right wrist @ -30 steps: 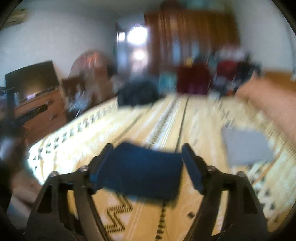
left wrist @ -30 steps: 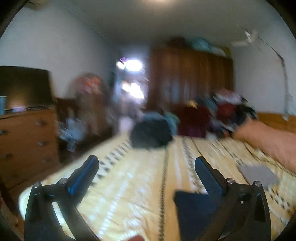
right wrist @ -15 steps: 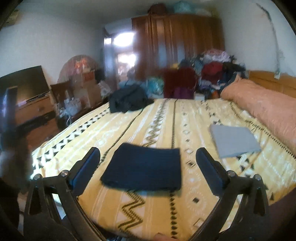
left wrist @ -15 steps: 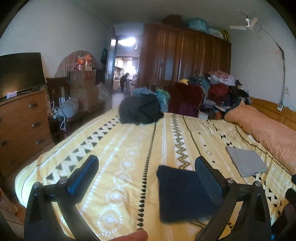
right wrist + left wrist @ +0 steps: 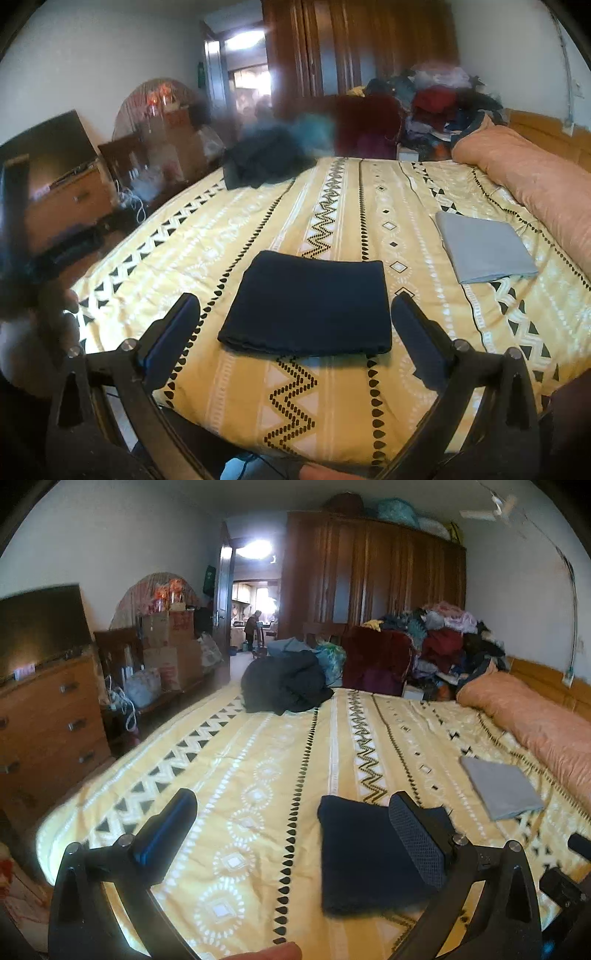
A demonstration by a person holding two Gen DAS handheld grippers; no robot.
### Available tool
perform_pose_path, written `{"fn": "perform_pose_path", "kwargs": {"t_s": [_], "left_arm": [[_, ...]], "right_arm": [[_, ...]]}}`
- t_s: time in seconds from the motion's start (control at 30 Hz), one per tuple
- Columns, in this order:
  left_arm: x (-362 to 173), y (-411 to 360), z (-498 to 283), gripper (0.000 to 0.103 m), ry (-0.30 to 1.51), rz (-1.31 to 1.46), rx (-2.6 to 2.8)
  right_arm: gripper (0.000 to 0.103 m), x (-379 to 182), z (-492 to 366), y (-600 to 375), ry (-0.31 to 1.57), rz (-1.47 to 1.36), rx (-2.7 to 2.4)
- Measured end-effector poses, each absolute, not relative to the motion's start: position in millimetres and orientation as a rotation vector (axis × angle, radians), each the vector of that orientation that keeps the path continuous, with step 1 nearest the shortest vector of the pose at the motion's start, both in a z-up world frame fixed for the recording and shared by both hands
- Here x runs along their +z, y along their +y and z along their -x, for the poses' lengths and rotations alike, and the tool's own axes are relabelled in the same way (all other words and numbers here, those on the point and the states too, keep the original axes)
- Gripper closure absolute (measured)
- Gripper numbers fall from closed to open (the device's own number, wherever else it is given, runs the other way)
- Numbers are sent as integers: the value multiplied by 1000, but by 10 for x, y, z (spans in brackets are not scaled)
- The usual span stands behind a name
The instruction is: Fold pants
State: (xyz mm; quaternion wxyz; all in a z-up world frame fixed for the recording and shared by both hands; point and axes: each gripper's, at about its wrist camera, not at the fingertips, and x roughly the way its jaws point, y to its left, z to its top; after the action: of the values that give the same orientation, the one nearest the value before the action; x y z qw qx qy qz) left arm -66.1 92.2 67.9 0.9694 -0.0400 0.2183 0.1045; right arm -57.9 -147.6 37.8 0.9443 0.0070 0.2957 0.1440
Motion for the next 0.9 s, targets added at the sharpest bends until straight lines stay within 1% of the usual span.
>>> {"fn": "perform_pose_path", "kwargs": {"t_s": [0.17, 0.3, 0.47, 0.7, 0.9], "left_arm": [[621, 860, 574, 0, 508, 111, 174], [456, 658, 507, 0, 556, 70, 129], [271, 417, 360, 0, 634, 87, 113], [34, 31, 200, 0, 719, 16, 110], [-27, -93, 165, 0, 746, -7, 120]], "right_arm": [[0, 346, 447, -1549, 598, -27, 238], [0, 288, 294, -1688, 659, -60, 229], [0, 249, 222, -1757, 694, 12, 159], [0, 152, 108, -1949, 774, -11, 134], [0, 100, 116, -2010, 796, -3, 150]]}}
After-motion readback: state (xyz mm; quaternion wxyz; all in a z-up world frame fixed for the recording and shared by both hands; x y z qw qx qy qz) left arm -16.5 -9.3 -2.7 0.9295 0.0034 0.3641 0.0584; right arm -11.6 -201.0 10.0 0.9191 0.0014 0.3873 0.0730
